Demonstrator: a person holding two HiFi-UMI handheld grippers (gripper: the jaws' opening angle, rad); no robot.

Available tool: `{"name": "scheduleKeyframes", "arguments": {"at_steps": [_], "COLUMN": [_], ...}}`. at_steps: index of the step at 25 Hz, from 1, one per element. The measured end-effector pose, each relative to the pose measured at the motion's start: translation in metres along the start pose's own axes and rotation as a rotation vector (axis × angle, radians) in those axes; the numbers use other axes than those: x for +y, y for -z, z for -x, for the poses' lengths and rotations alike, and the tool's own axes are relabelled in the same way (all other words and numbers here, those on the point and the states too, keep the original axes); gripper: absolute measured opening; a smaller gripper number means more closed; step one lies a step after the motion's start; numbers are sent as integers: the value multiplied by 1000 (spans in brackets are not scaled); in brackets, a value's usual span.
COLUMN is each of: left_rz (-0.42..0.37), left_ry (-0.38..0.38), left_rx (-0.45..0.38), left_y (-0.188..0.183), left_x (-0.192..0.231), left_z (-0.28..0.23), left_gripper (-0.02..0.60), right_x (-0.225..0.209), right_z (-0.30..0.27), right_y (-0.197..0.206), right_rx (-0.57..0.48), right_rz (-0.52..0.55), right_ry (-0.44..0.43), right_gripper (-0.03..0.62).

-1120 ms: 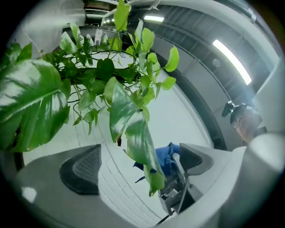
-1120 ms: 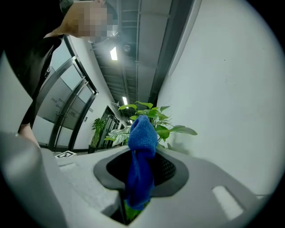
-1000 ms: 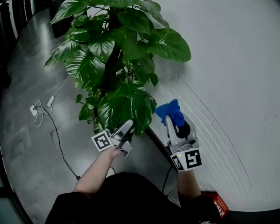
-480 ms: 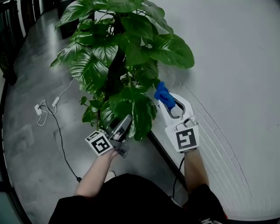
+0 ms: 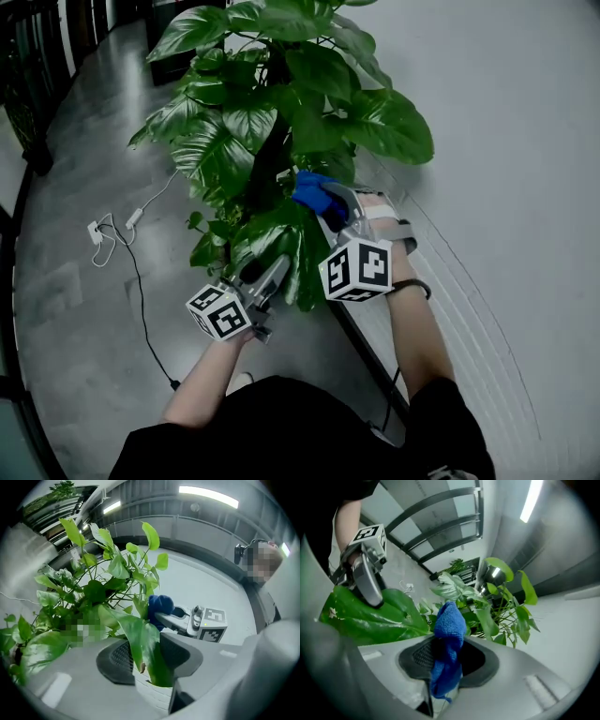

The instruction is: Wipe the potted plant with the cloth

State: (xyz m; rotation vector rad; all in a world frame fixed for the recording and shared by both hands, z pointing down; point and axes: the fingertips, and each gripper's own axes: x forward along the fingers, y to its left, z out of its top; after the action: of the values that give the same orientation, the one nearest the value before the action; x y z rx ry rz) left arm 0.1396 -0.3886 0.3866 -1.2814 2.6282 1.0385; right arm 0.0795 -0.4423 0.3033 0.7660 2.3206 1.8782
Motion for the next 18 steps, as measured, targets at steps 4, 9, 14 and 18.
{"name": "scheduleKeyframes", "arguments": {"at_steps": [4, 9, 14, 18], "left_rz": [0, -4, -17, -8], "left_ry": [10, 20, 33, 20], "left_rx": [12, 40, 55, 57], "left_y": [2, 8, 9, 9], "left_x": [-1, 1, 2, 5], "left_z": [2, 1, -1, 0], "left_gripper": [133, 133, 133, 133], "right_x": [27, 51, 63, 68], "right_z": [-1, 5, 8, 16], "right_y": [8, 23, 29, 31], "right_rx": [39, 91, 130, 152], "right_rz": [70, 141, 187, 185], "right_ry": [-50, -68, -56, -29], "right_gripper": [106, 106, 106, 106]}}
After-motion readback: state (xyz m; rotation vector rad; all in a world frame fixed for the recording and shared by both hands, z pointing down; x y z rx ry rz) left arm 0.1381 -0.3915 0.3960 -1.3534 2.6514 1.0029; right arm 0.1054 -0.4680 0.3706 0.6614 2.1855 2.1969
